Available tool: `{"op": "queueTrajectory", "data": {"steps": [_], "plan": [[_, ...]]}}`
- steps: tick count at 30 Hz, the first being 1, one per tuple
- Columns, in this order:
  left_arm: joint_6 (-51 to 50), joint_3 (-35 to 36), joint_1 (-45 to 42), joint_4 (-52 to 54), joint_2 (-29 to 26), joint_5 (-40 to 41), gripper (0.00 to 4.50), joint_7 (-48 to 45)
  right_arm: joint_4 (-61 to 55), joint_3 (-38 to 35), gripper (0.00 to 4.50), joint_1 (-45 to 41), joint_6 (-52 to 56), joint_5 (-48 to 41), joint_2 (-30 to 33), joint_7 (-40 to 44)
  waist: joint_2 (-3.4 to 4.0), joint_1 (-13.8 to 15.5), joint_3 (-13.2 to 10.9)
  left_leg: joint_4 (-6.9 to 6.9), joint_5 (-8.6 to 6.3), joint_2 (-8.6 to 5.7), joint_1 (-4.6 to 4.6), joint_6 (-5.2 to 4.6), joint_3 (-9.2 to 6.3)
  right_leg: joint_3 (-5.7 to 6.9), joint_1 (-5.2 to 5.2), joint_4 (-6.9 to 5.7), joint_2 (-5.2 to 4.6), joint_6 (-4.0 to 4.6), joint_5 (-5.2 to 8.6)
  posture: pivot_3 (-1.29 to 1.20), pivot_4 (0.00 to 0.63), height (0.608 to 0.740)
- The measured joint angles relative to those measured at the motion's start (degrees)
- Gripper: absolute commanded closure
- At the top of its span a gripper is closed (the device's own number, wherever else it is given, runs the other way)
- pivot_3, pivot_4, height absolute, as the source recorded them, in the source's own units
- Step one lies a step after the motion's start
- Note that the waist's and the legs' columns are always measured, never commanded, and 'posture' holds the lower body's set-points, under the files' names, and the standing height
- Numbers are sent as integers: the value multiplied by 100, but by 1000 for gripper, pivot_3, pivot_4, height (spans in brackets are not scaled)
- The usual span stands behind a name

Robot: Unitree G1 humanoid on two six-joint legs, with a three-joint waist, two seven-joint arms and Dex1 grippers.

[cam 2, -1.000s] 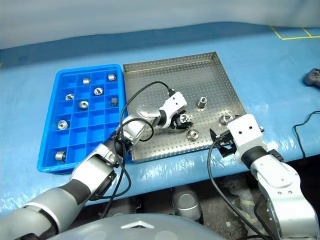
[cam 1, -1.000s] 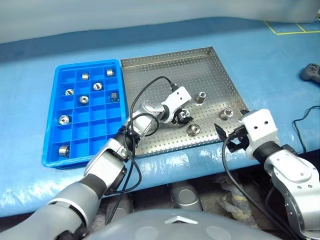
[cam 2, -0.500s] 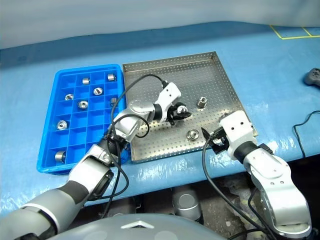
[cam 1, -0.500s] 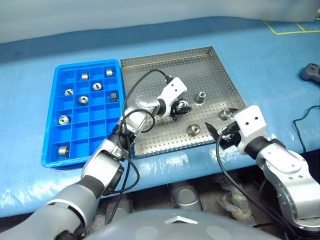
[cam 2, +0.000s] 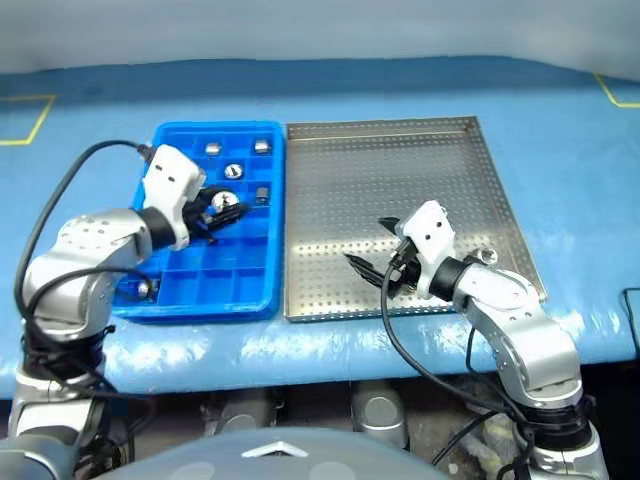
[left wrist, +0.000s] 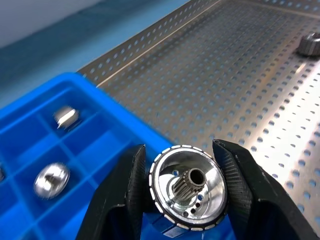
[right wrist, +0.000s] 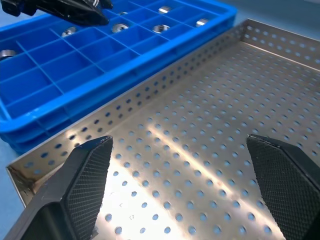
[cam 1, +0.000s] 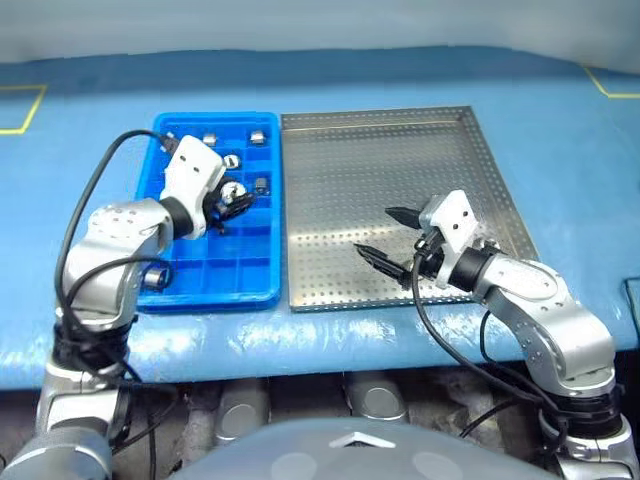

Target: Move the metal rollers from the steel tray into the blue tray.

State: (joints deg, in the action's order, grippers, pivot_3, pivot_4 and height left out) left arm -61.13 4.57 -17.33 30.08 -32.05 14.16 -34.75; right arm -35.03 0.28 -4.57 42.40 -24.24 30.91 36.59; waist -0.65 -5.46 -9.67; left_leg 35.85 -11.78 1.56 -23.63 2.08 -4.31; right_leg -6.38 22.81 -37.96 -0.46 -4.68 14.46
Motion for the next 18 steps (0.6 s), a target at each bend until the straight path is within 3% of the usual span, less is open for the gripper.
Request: {"op": "queueTrajectory", "data": {"steps": [5, 14, 18], "plan": [[-498, 511, 495, 641, -99, 231, 2643, 218, 161, 241, 0, -132, -10, -30, 5, 88, -3, 329, -1, 6, 0, -2, 2, 1, -10, 15, -8, 3, -4, 3, 1, 63, 150, 740], [-480, 409, 675, 289, -112, 204, 2643, 711, 317, 290, 0, -161, -75, 1, 35, 46, -1, 395, 0, 4, 1, 0, 4, 2, -13, 21, -9, 0, -3, 8, 2, 50, 150, 740], [-266, 121, 673, -153, -142, 142, 1310, 789, 316, 275, 0, -154, -77, 37, 32, -86, -1, 387, 0, 3, 1, 0, 1, 2, -12, 21, -7, 1, -4, 9, 2, 28, 150, 740]]}}
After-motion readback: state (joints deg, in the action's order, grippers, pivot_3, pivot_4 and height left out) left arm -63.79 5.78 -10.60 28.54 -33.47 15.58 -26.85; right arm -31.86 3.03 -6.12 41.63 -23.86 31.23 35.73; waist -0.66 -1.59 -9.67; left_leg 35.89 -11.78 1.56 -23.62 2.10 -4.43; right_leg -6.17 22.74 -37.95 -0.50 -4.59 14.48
